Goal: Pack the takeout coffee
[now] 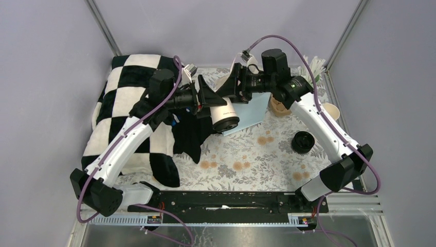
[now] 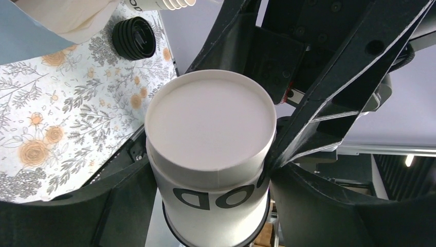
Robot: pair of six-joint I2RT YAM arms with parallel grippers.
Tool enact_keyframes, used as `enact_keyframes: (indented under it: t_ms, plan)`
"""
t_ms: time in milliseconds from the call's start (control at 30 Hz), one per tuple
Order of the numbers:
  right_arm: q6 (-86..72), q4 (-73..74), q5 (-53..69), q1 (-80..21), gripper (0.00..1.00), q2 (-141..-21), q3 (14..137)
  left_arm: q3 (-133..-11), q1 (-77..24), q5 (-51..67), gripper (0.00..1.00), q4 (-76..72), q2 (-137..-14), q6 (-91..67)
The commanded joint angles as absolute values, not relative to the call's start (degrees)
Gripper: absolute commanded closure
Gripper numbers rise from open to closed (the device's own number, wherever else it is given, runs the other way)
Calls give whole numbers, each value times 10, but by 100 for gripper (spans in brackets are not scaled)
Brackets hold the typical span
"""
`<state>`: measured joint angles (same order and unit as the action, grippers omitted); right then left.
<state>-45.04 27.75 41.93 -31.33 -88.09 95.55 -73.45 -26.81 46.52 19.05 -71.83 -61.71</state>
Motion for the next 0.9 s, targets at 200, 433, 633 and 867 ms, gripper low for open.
enact_keyframes:
  t_ms: [200,433,633,867]
  plan:
    - [-446,304,399,-296,18,-889,1010,-715,-270,445,35,125,-720,-732]
    - [-395,379,306,-253,0,-893,1060,-661,-259,457,43,66,-709,-858]
    - [-238,411,211,-253,0,-857,1076,-599,-227,431,44,-10,-663,-1024]
    - [-84,355,114,-408,0,-788,1023,-486,-218,318,45,-80,-561,-1247]
